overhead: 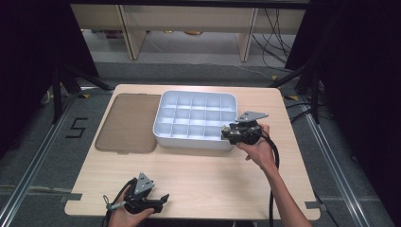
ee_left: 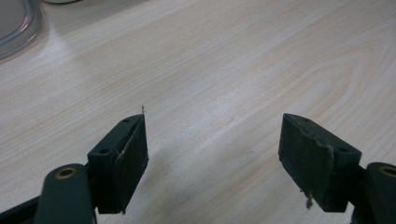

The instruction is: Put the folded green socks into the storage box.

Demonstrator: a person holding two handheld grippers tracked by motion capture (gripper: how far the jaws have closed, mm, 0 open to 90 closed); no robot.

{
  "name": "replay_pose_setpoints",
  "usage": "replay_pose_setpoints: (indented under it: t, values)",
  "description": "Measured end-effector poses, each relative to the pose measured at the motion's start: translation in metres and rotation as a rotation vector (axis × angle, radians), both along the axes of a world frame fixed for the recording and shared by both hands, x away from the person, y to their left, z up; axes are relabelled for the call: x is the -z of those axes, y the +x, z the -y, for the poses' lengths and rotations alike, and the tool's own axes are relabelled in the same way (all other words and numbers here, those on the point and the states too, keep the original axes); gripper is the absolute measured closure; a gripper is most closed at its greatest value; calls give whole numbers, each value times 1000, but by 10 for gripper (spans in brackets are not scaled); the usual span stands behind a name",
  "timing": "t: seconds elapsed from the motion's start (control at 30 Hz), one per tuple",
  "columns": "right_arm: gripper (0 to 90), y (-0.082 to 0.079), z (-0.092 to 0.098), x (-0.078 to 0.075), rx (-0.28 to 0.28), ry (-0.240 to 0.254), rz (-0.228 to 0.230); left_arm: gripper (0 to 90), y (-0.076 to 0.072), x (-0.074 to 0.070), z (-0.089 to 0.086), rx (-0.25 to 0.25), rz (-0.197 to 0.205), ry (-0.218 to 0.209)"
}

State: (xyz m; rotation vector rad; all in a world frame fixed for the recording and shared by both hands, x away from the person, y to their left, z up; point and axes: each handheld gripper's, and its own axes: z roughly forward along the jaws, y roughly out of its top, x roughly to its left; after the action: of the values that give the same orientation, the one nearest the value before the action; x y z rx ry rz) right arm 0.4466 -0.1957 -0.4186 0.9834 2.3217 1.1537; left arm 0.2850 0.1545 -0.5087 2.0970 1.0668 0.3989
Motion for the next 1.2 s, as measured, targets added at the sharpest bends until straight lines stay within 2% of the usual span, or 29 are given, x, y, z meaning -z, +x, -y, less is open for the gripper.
replay_pose_setpoints:
  t: [0.1, 0.3, 0.37, 0.43, 0.53, 0.7, 0.73, 0.77, 0.8, 0.87, 0.93, 0.97, 1.0, 1.07, 1.1, 1.17, 1.2]
  values:
    - [499, -4, 1, -1, 7, 16, -1, 237, -1, 0, 1, 6, 1, -15]
    - [462, -10, 0, -2, 3, 31, -2, 236, -1, -2, -1, 28, 9, 9]
    - [448, -12, -2, -2, -1, 40, 10, 237, 0, -2, -1, 28, 5, 9]
    - [437, -15, -3, -3, -5, 45, -2, 237, -1, -2, 0, 10, 3, -5]
    - [434, -17, -4, -3, -17, 40, 3, 236, -1, -2, 0, 21, 0, 2]
    - [415, -23, -4, -4, -31, 45, 13, 237, -1, -2, 0, 14, 4, 0]
    - [409, -25, -4, -3, -34, 55, 26, 236, -2, -3, 0, 26, 5, 0]
    - [407, -27, -4, -4, -21, 57, -1, 236, -2, -3, 0, 26, 5, 0]
    - [401, -29, -5, -3, -15, 64, 3, 237, -2, -2, 0, 21, 2, -8]
    - [394, -28, -5, -2, -33, 49, 19, 236, -2, -2, 0, 16, 4, -10]
    - [384, -31, -6, -1, -29, 50, 13, 237, -2, -2, 0, 20, 2, -9]
    - [379, -32, -7, 0, -40, 49, 7, 236, -2, -3, 0, 23, 5, 0]
    - [374, -31, -7, 1, -48, 51, 23, 237, -1, -3, -1, 32, 11, 10]
    - [368, -36, -8, 1, -39, 59, -4, 237, -1, -3, -1, 30, 9, 9]
    - [366, -36, -8, 2, -39, 59, 17, 236, -1, -3, -1, 30, 9, 8]
    - [363, -37, -8, 2, -45, 59, 5, 236, -1, -3, -1, 31, 9, 9]
    - [358, -39, -7, 3, -51, 51, 13, 237, -2, -2, 0, 22, 2, -9]
